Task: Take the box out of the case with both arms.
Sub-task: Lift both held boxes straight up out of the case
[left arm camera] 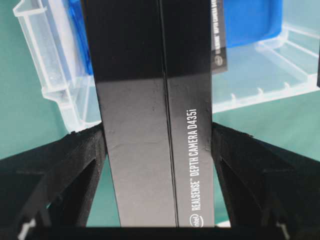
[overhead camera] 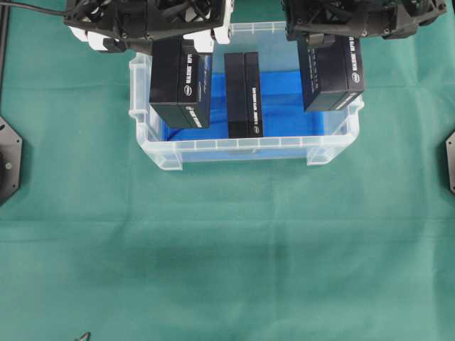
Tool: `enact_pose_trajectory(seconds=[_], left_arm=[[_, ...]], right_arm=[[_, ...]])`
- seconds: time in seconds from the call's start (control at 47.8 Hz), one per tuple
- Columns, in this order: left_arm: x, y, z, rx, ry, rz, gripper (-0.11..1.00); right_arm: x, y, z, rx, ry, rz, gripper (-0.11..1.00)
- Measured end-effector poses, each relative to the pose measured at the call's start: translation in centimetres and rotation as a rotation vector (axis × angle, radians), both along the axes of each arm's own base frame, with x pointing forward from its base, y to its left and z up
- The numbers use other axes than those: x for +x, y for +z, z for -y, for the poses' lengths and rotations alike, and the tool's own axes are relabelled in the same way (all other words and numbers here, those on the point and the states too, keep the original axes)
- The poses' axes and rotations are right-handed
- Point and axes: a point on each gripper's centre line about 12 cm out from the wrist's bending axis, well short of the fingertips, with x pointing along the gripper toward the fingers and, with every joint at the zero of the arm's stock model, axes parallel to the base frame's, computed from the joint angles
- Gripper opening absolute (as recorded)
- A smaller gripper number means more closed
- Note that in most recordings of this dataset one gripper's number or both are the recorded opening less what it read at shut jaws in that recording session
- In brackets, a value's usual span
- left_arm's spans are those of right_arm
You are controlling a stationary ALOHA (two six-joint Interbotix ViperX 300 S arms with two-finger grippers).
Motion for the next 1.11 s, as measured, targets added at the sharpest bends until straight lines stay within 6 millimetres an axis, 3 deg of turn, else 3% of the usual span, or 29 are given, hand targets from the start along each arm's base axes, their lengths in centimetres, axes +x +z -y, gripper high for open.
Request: enact_pose_trajectory(seconds=[1.108], left_arm=[[0.13, 0.0, 0.71, 0.0, -0.017, 0.0, 0.64]], right_arm=[[0.09, 0.05, -0.59, 0.0, 0.017, 0.0, 0.67]])
